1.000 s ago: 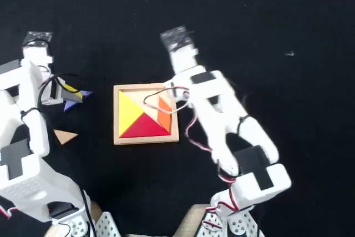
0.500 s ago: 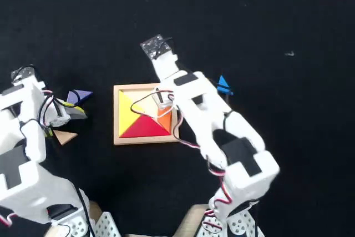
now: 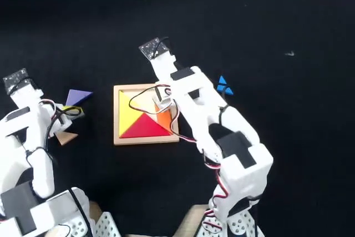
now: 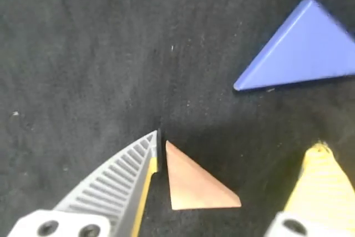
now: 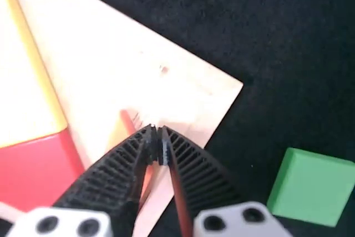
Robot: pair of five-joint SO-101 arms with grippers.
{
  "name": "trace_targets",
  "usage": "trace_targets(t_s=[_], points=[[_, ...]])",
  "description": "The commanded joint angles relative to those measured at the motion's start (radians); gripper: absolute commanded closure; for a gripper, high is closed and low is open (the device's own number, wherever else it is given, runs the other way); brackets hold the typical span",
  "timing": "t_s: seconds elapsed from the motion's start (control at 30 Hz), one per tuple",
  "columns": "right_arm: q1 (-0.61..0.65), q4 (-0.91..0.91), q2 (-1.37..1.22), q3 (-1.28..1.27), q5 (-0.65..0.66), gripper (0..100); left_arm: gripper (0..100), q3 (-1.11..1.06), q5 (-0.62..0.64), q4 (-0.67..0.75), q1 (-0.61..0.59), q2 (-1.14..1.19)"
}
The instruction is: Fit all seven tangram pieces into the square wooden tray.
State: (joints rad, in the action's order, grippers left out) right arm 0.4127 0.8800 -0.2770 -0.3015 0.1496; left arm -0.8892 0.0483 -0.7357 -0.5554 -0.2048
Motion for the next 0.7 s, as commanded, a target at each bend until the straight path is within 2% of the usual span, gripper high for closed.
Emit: trace_targets(t_s=[0.0,0.1,0.23,0.37,0.43,0.67], points=[[-0.043,0.012,0.147,0.033,-0.009,98.8,61,0.002,0.014,0.021,0.015,-0.041],[-0.114,0.006,0.24,-0.019,-0.031,98.7,61,0.002,0.014,0.021,0.015,-0.041],[-0.184,0.017,0.214,-0.038,-0.028,96.9,61,0.002,0.014,0.021,0.016,-0.041],[-0.204,0.101,0.105,0.07,-0.031,81.3,61,0.001,0.014,0.021,0.018,-0.041],[-0.204,0.144,0.047,0.136,-0.026,77.1,61,0.001,0.014,0.021,0.018,-0.041],[-0.272,0.222,-0.131,0.309,-0.025,76.9,61,0.001,0.015,0.021,0.015,-0.041]])
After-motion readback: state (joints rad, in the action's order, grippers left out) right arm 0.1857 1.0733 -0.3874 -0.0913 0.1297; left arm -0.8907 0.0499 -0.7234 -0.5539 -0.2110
